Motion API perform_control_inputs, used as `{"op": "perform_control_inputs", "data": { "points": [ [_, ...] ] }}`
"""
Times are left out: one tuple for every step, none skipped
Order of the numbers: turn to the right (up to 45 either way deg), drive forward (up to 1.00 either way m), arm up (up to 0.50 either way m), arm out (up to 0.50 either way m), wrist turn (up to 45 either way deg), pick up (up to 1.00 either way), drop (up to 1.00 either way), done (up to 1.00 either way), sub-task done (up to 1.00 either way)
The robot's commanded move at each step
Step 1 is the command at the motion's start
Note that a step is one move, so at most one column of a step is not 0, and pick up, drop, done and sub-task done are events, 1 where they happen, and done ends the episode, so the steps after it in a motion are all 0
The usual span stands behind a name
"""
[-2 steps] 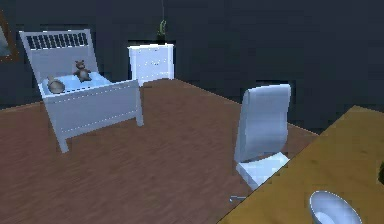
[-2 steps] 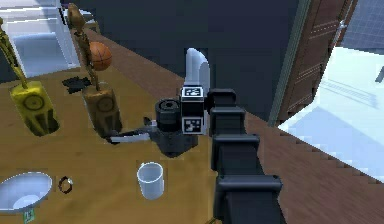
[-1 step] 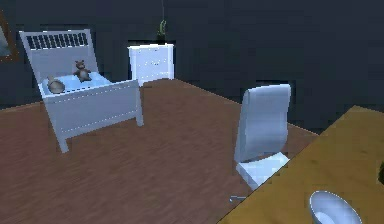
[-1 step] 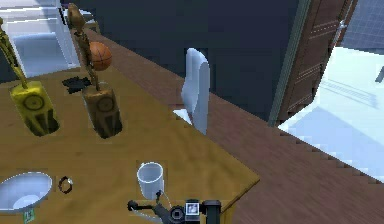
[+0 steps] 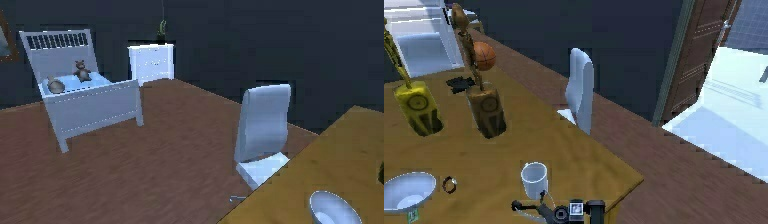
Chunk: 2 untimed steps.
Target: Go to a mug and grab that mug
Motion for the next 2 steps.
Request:
{"op": "perform_control_inputs", "data": {
  "points": [
    [0.0, 0.00, 0.10, 0.00, 0.0, 0.00, 0.00, 0.00, 0.00],
    [0.0, 0.00, 0.00, 0.00, 0.0, 0.00, 0.00, 1.00, 0.00]
  ]
}}
